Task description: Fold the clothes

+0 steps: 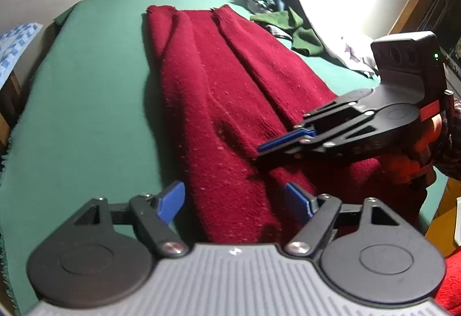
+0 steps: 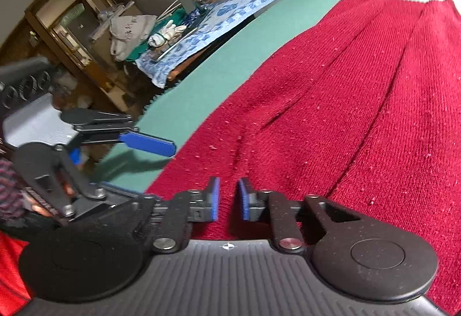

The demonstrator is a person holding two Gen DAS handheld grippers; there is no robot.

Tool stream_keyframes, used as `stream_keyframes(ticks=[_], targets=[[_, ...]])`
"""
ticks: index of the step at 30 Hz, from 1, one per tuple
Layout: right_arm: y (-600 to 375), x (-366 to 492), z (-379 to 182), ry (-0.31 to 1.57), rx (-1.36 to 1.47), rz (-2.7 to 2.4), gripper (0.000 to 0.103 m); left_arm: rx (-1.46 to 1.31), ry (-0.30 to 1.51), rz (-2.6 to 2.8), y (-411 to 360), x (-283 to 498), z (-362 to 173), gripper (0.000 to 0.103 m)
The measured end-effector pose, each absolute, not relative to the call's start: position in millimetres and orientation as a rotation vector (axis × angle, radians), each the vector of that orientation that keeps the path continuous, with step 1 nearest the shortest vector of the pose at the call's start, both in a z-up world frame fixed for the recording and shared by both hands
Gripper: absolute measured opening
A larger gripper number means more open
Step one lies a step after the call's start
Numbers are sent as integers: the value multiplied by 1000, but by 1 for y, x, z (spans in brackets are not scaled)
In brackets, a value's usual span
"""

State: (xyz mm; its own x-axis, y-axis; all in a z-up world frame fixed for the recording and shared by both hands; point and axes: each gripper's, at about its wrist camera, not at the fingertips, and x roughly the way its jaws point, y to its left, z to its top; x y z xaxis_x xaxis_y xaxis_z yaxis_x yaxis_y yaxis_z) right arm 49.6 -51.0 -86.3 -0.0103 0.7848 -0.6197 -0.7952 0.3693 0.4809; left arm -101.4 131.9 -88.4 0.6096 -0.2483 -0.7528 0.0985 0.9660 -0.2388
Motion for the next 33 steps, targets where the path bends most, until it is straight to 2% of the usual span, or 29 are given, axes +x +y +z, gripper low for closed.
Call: stream_keyframes(ticks=[7, 15, 21, 23, 26, 28, 30, 32, 33], targets=[[-58, 34, -81, 900, -40, 1244, 9, -135, 875, -238, 112, -105, -84, 83], [-69, 23, -87, 935, -78, 1202, 8, -116, 892, -294, 91, -102, -88, 84], [-71, 23, -87, 928, -79, 1175, 5, -99, 931, -316, 75, -103, -100, 88], [-73, 24, -89, 931, -66, 1166, 4, -90, 937, -320, 72, -105, -104, 95], [-80, 24, -91, 929, -65, 1126, 5, -52, 932, -314, 68, -109, -108, 95], [-82, 22, -90, 896, -83, 1107, 7, -32, 933, -313, 67, -110, -108, 95], [-84, 19, -85, 837, -114, 1092, 25, -32, 936, -316, 68, -110, -107, 95], [-81, 17, -86, 799, -161, 1090, 38, -35, 941, -320, 68, -108, -107, 95], [-77, 17, -89, 787, -191, 1095, 38, -36, 943, -322, 69, -107, -106, 95]])
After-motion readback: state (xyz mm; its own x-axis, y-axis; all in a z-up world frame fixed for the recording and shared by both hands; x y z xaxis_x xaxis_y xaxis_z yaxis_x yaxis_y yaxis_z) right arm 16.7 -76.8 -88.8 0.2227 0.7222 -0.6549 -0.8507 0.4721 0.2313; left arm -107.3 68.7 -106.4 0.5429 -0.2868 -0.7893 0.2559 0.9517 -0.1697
